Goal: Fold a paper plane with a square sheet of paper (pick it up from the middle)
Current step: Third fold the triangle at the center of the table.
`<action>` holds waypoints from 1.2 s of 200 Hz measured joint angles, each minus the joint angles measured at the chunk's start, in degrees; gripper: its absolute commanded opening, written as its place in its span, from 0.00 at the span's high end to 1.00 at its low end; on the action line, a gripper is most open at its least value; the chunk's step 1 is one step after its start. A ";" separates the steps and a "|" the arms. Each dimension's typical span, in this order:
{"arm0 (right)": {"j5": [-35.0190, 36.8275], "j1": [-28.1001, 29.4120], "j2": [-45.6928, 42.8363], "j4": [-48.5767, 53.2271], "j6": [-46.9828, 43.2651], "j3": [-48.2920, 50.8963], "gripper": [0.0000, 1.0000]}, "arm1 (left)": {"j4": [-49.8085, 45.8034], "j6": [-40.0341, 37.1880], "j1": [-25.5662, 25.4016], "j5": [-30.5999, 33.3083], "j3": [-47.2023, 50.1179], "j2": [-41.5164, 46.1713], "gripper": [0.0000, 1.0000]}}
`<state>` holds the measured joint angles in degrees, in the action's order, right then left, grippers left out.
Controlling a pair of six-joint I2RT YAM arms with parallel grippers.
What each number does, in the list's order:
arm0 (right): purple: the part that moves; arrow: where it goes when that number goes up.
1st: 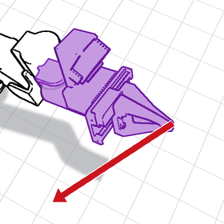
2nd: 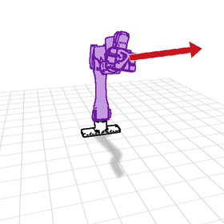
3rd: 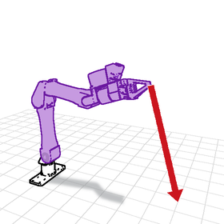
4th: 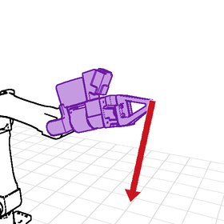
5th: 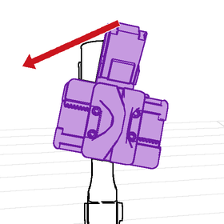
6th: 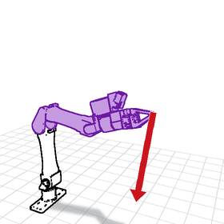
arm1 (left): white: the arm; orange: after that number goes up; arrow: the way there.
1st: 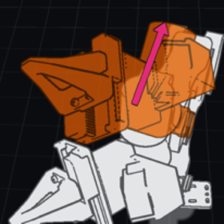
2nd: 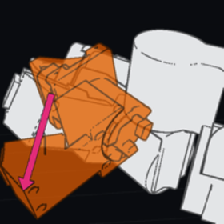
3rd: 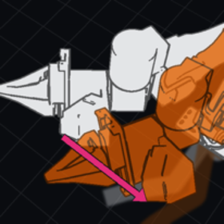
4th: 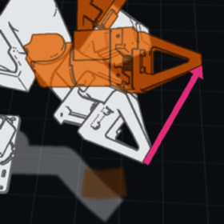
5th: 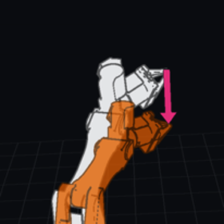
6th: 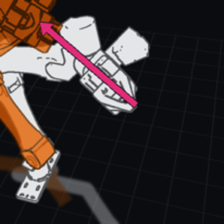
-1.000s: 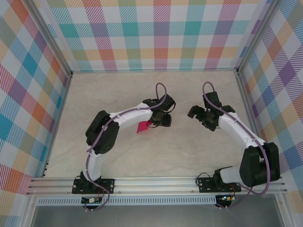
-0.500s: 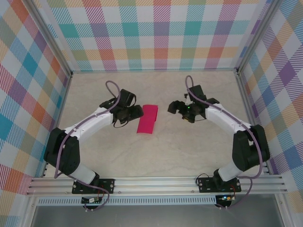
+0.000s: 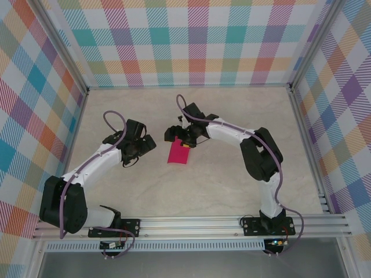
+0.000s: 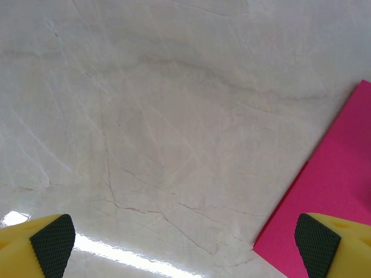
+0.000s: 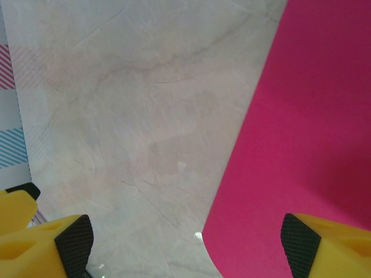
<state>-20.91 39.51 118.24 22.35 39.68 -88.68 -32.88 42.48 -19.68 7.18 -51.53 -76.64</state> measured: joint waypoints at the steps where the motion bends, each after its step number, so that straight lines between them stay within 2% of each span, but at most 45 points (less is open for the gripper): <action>1: -0.02 0.02 0.11 0.00 0.00 -0.07 0.13 | 0.00 0.02 0.00 0.00 0.02 0.00 0.00; 64: -0.33 0.63 7.56 5.03 -2.10 -4.98 0.15 | 0.15 0.44 0.02 -0.76 0.42 -0.13 0.00; 127: 0.22 0.61 7.06 7.32 -11.06 -4.07 0.16 | 2.08 0.13 0.02 -5.86 0.37 -2.54 0.00; 165: 0.44 -0.52 -0.24 9.53 -18.82 5.90 0.16 | 4.33 -1.20 0.00 -10.58 0.37 -2.60 0.00; 188: -0.31 -1.95 -4.44 11.72 -20.13 10.34 0.17 | 6.71 -1.99 -0.57 -13.97 0.31 -3.21 0.02; 221: 0.59 -3.13 -13.81 9.35 -15.61 14.93 0.14 | 10.80 -2.75 -3.69 -18.05 -0.44 -6.38 0.09; 240: 3.10 -4.11 -21.66 7.41 -10.29 19.08 0.15 | 14.08 -2.51 -6.51 -20.61 -1.29 -8.37 0.19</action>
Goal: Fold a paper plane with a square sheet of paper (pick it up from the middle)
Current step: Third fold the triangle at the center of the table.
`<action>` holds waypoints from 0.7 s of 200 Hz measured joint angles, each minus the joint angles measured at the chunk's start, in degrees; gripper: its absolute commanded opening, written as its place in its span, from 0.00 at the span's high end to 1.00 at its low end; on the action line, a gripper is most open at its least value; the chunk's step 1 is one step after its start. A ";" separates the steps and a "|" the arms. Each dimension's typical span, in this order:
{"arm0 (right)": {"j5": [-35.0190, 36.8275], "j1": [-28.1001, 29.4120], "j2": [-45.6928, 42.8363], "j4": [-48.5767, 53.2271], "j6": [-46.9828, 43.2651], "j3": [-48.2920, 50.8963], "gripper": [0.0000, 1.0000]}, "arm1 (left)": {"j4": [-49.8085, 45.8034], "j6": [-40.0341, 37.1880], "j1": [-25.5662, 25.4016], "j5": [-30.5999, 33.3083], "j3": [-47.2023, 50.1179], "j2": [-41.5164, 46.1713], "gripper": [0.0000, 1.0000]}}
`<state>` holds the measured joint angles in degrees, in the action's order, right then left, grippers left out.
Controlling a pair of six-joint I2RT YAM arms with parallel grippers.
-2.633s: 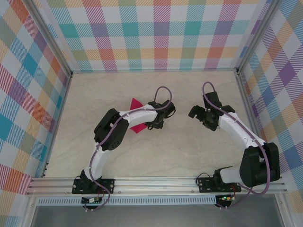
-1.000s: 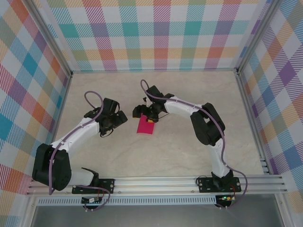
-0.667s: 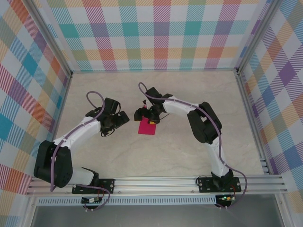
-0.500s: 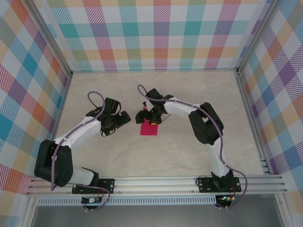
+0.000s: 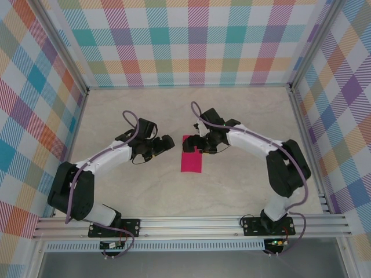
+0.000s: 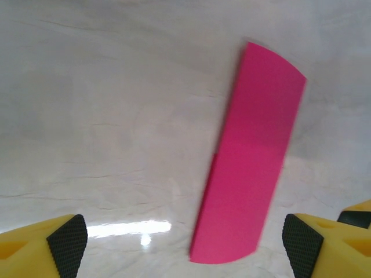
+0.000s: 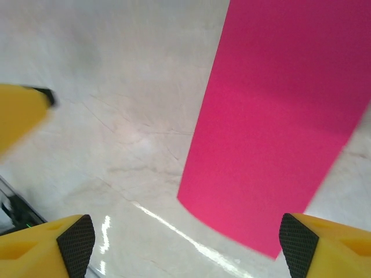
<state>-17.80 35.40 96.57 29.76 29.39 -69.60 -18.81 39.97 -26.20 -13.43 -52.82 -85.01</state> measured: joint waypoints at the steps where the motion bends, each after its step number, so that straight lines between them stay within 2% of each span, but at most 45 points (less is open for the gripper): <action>1: 0.04 -0.02 -0.26 -0.09 0.17 0.15 0.15 | 0.35 -0.13 -0.20 -0.15 -0.11 -0.15 0.20; 31: 1.95 -2.27 -7.39 -2.16 8.20 7.87 0.18 | 6.47 1.36 -3.98 -5.18 -4.44 -6.71 0.42; 50: 2.16 -3.56 -8.24 -3.69 12.48 12.96 0.20 | 8.94 1.40 -5.66 -7.58 -8.59 -12.22 0.49; 84: 0.26 -3.69 -8.17 -6.21 17.97 17.73 0.26 | 9.77 1.57 -6.73 -8.92 -14.67 -20.28 0.55; 140: -2.95 -3.69 -6.27 -11.32 22.40 18.29 0.28 | 6.43 1.77 -6.73 -4.92 -18.95 -27.10 0.59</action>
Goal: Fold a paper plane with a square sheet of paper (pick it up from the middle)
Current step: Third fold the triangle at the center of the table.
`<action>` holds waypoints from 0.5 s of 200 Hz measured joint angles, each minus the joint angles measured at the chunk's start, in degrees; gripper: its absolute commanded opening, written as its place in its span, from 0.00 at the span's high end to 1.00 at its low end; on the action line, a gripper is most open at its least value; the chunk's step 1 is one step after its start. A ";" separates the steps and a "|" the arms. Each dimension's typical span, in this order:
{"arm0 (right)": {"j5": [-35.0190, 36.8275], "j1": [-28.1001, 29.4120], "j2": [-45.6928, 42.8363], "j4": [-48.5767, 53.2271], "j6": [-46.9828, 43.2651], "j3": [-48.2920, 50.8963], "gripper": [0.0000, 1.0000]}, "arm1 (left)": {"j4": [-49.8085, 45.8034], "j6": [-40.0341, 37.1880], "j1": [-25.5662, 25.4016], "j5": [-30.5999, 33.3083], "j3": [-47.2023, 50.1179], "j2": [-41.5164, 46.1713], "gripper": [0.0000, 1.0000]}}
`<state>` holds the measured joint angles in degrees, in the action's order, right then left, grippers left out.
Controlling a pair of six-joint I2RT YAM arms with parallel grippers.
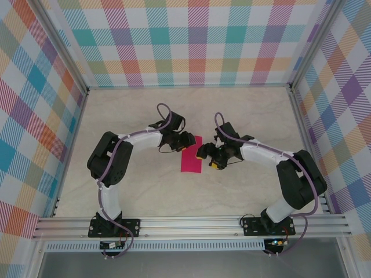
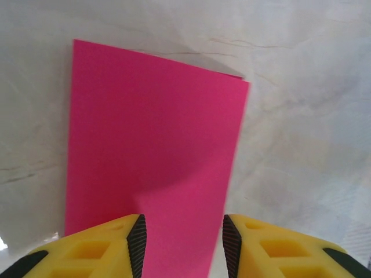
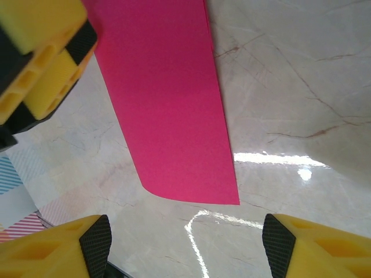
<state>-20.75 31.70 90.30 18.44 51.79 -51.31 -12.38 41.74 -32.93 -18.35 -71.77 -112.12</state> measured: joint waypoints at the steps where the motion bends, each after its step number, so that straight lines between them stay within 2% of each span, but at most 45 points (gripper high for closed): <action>1: 0.00 0.00 0.02 -0.02 0.07 0.00 0.28 | -0.04 0.09 0.00 0.04 -0.02 -0.13 0.59; 100: -2.40 0.57 4.90 -2.40 3.30 0.02 0.35 | -1.90 1.14 -0.07 2.58 -0.44 -1.64 0.58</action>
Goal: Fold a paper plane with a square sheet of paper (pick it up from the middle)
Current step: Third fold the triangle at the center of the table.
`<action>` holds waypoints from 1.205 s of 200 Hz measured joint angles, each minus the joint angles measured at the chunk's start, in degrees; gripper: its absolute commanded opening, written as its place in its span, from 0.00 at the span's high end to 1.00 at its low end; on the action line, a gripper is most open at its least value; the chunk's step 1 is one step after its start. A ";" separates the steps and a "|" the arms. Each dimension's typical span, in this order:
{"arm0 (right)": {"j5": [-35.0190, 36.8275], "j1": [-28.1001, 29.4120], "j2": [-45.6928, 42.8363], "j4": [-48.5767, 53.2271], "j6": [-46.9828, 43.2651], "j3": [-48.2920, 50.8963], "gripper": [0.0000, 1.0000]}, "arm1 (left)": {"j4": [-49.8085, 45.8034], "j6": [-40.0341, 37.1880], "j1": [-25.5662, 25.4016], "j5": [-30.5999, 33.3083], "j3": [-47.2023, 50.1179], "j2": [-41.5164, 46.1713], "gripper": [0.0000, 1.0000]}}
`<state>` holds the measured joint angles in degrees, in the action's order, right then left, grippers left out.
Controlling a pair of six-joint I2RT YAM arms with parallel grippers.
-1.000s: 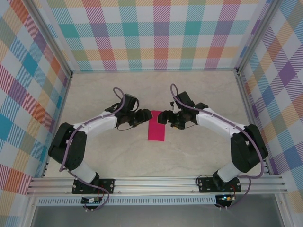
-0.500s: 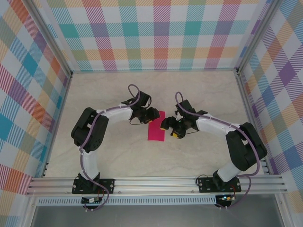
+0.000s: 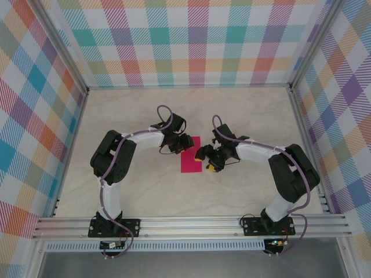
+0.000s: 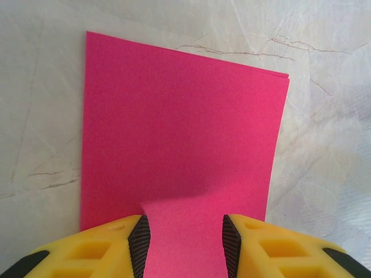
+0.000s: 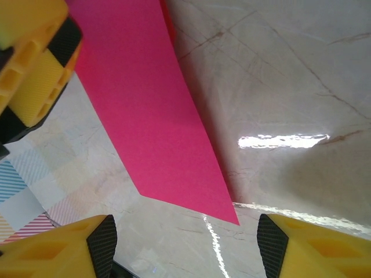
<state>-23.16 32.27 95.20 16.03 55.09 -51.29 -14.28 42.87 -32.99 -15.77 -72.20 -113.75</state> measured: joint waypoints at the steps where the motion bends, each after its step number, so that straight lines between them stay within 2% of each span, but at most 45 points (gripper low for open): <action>1: -0.02 0.04 0.07 0.00 0.00 0.00 0.35 | 0.00 0.00 0.00 0.00 0.00 -0.02 0.58; 73: -1.01 1.62 3.32 0.17 -0.52 -0.26 0.42 | 0.00 0.26 0.00 -0.02 0.00 -0.04 0.58; 103: -1.29 1.92 3.69 0.48 -1.33 -0.83 0.51 | 0.00 0.44 0.00 -0.04 0.00 -0.04 0.58; 169: -2.05 2.14 3.74 0.46 -1.92 -0.94 0.58 | 0.02 0.87 0.00 -0.04 0.00 -0.04 0.58; 217: -1.18 2.14 2.49 -1.46 -0.61 0.42 0.72 | 0.02 0.87 0.00 -0.07 0.00 -0.04 0.58; 231: -0.70 2.14 1.77 -2.01 0.00 0.74 0.82 | 0.02 0.87 0.00 -0.09 0.00 -0.04 0.59; 241: -0.28 2.14 1.57 -2.38 0.39 0.72 0.86 | 0.02 0.87 0.00 -0.17 0.00 -0.04 0.59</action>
<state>-23.44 34.41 96.77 13.65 55.48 -50.57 -14.26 43.75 -32.99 -15.94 -72.20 -113.80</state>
